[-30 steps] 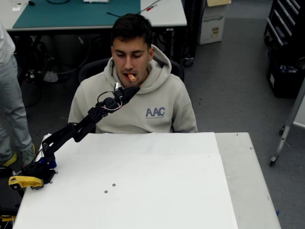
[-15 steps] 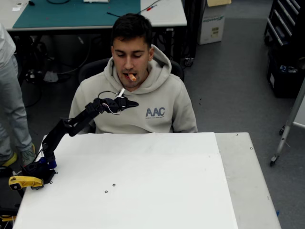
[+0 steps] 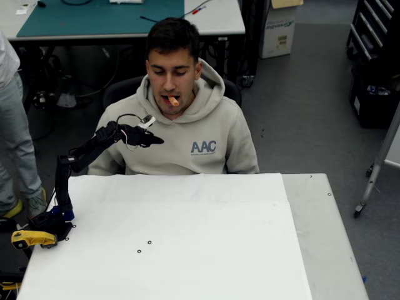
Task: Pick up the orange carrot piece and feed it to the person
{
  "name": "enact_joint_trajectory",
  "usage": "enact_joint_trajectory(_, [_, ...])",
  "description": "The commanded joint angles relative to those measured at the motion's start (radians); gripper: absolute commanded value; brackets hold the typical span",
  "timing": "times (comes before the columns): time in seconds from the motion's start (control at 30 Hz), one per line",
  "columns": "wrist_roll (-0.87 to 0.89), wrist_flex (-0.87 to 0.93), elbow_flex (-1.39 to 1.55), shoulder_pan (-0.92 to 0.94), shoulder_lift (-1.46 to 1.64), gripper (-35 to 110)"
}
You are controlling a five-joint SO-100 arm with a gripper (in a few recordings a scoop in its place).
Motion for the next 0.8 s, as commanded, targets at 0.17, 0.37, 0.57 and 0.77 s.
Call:
enact_joint_trajectory(0.17, [0.167,0.000,0.483,0.008,0.385,-1])
enact_joint_trajectory(0.37, [0.176,-0.002,0.828,-0.058,0.589,-1])
enact_joint_trajectory(0.57, [0.187,-0.002,1.115,-0.121,0.787,-1])
enact_joint_trajectory(0.77, [0.183,-0.003,1.342,-0.178,0.960,-1])
